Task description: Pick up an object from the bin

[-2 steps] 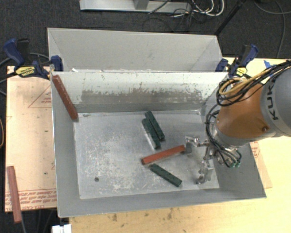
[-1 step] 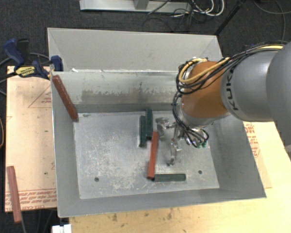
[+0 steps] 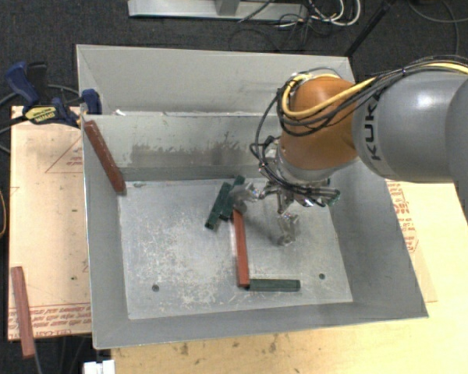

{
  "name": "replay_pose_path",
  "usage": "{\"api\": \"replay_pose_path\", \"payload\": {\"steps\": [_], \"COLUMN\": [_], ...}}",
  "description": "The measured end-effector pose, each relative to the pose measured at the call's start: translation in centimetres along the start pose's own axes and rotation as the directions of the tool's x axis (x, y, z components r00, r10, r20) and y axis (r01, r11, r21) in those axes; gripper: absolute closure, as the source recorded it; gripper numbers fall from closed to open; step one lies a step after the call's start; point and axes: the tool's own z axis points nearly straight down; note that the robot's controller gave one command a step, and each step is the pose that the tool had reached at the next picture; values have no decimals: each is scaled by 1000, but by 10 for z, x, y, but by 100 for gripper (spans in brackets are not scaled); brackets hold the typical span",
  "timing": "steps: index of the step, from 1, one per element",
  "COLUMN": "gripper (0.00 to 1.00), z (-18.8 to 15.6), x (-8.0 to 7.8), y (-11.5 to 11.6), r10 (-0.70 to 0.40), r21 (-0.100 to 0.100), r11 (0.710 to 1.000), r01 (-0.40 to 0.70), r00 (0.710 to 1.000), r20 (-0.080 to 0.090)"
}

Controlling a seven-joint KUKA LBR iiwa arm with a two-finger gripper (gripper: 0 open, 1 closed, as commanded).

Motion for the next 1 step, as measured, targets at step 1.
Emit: {"api": "replay_pose_path", "payload": {"steps": [1], "gripper": [0], "z": [2], "x": [-78], "y": [25], "r10": [-71], "r21": [-2], "r11": [998], "r01": [71], "r00": [997], "r20": [3]}}
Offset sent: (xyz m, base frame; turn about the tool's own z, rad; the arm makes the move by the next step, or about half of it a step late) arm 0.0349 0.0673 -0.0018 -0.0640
